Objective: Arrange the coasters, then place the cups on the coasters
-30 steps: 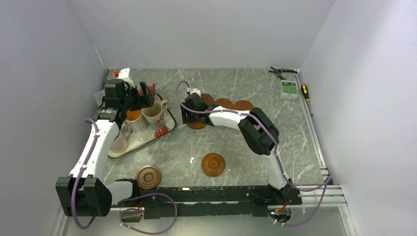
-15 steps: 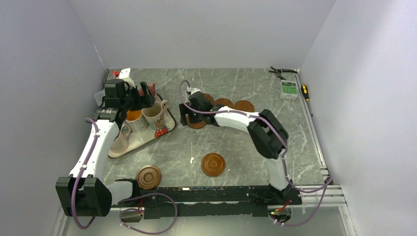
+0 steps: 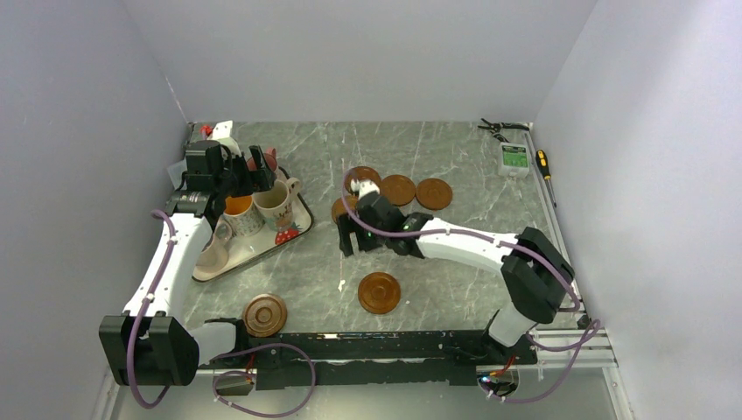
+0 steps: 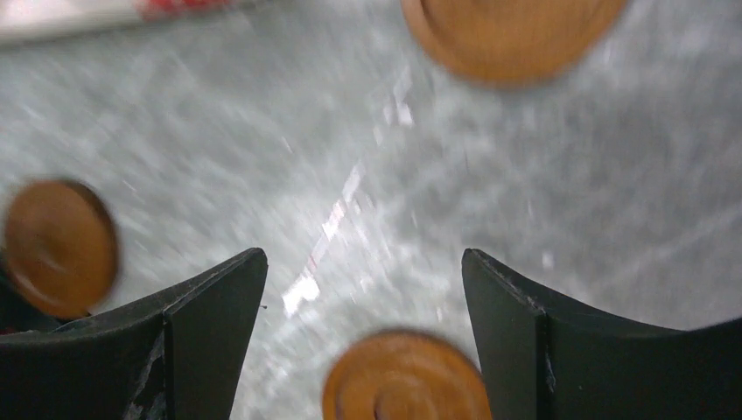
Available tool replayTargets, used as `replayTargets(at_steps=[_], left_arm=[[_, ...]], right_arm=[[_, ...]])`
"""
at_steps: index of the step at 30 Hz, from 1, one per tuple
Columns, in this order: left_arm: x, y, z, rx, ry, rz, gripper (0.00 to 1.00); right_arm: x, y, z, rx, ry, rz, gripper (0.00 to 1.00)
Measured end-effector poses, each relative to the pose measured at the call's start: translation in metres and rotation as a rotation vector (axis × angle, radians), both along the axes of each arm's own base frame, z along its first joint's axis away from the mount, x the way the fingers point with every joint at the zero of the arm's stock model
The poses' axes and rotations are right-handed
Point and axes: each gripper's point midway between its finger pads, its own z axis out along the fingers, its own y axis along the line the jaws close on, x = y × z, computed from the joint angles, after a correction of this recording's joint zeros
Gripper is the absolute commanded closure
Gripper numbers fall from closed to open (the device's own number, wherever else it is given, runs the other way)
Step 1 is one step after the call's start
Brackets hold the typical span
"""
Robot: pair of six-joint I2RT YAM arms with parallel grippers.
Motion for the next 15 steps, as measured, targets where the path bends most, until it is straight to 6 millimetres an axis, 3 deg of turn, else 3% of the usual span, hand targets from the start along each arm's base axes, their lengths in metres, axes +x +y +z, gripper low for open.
replayTargets(at_steps=[2, 6, 9, 15], left_arm=[[0.000, 0.001, 0.001, 0.008, -0.004, 0.003, 0.06], [-0.001, 0.005, 0.006, 0.021, -0.021, 0.017, 0.07], [-0.002, 0.006, 0.010, 0.024, -0.036, 0.023, 0.07], [-0.002, 0.006, 0.011, 0.024, -0.040, 0.024, 0.07]], right_arm=[[-0.024, -0.017, -0.032, -0.108, 0.067, -0.018, 0.13], [-0.069, -0.040, -0.060, -0.275, 0.139, -0.035, 0.13], [-0.093, -0.055, -0.058, -0.344, 0.146, -0.059, 0.13], [-0.110, -0.069, -0.041, -0.312, 0.155, -0.128, 0.15]])
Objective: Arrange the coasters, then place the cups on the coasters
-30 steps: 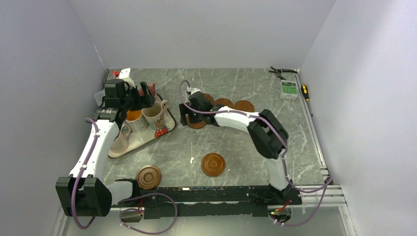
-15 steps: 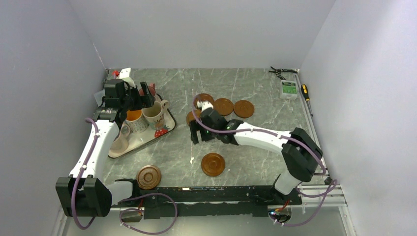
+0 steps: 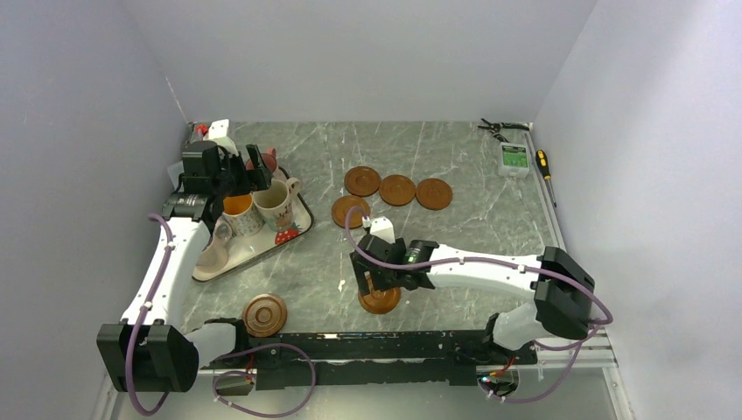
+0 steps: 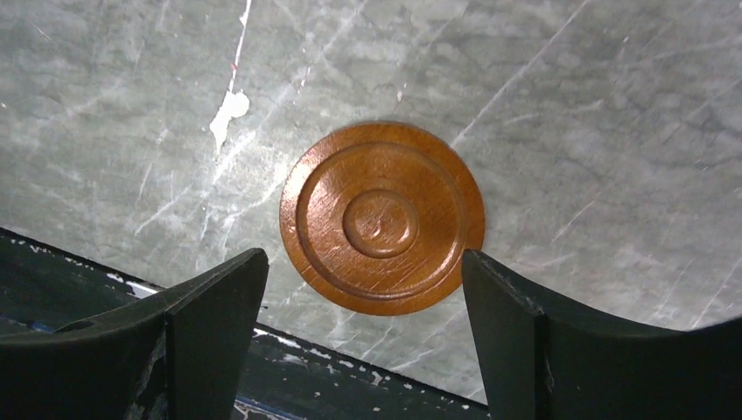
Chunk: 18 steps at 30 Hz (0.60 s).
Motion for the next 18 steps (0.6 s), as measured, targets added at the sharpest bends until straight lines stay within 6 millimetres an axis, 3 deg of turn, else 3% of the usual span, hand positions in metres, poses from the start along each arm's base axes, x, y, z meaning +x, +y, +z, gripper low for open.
replayTargets(at_steps=[4, 11, 18], left_arm=[[0.000, 0.002, 0.000, 0.005, 0.000, 0.009, 0.06], [0.001, 0.005, 0.000, 0.015, -0.001, 0.022, 0.06], [0.001, 0.005, 0.000, 0.016, -0.001, 0.025, 0.06]], right_arm=[[-0.012, 0.002, -0.011, -0.013, 0.029, -0.007, 0.17], [-0.033, 0.024, -0.037, -0.117, 0.070, 0.042, 0.22], [-0.034, 0.023, -0.049, -0.160, 0.074, 0.034, 0.31]])
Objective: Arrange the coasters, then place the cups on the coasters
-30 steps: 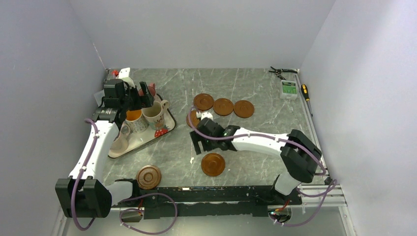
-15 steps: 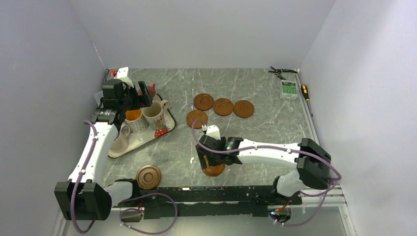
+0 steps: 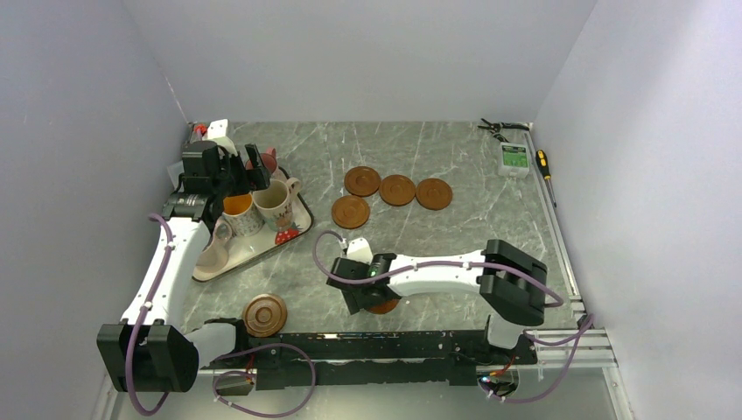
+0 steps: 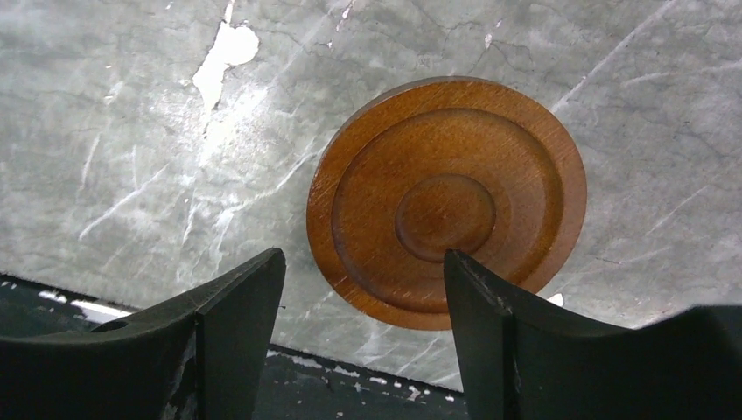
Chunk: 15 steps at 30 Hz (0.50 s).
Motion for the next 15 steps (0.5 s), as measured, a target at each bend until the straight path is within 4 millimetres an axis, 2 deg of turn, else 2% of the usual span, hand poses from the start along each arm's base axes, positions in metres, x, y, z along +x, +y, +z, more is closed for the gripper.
replayTargets(at_steps=[5, 12, 15], left_arm=[[0.000, 0.001, 0.000, 0.002, 0.000, 0.004, 0.06], [0.000, 0.002, 0.000, 0.005, 0.000, 0.010, 0.06], [0.000, 0.003, 0.000, 0.008, 0.000, 0.014, 0.06]], right_arm=[[0.000, 0.001, -0.014, -0.039, 0.011, 0.000, 0.37], [0.006, 0.005, -0.015, -0.034, 0.005, -0.004, 0.41], [0.017, 0.001, -0.015, -0.029, 0.001, -0.027, 0.42]])
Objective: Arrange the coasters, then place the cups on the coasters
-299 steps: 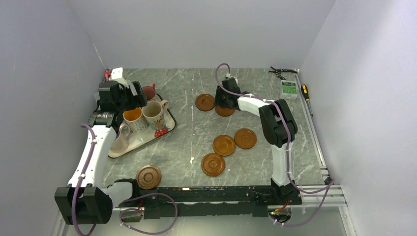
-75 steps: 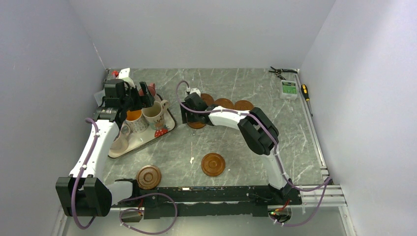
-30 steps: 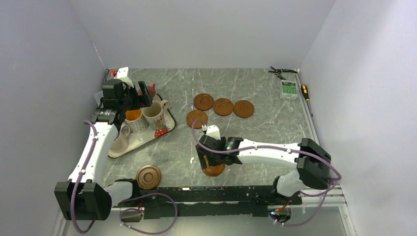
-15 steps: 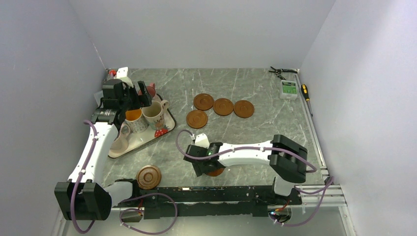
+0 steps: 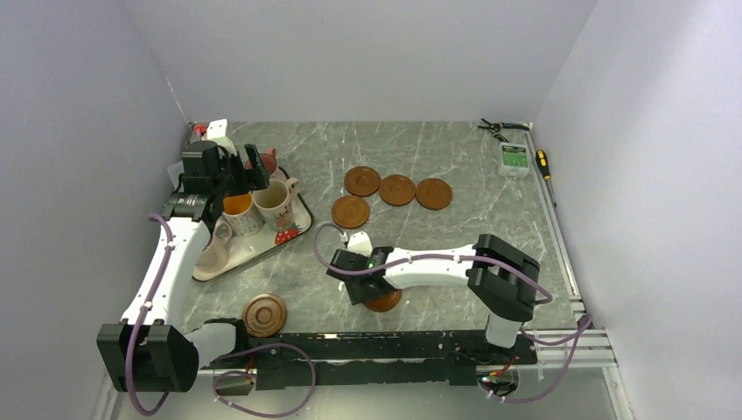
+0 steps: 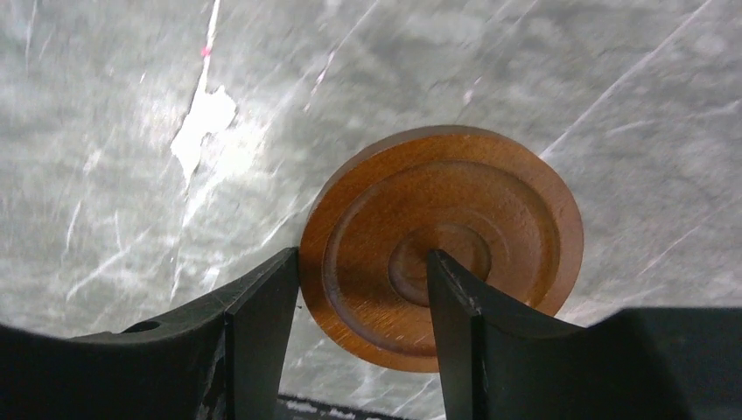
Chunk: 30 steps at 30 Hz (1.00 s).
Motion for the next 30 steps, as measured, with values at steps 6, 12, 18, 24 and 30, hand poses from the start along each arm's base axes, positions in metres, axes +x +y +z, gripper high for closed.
replayTargets(at_steps=[6, 12, 18, 24, 30], left_arm=[[0.000, 0.002, 0.000, 0.007, 0.000, 0.006, 0.06], [0.000, 0.003, 0.000, 0.012, -0.001, 0.013, 0.06], [0.000, 0.004, 0.000, 0.016, -0.001, 0.015, 0.06], [0.001, 0.006, 0.000, 0.026, -0.001, 0.023, 0.06], [0.001, 0.008, 0.000, 0.033, -0.003, 0.031, 0.07]], right_arm=[[0.036, -0.015, 0.001, 0.056, -0.019, -0.079, 0.43], [0.077, -0.037, 0.003, 0.125, -0.020, -0.166, 0.44], [0.115, -0.048, 0.004, 0.186, -0.037, -0.212, 0.45], [0.149, -0.045, 0.005, 0.216, -0.063, -0.227, 0.45], [0.186, -0.039, 0.007, 0.252, -0.105, -0.245, 0.45]])
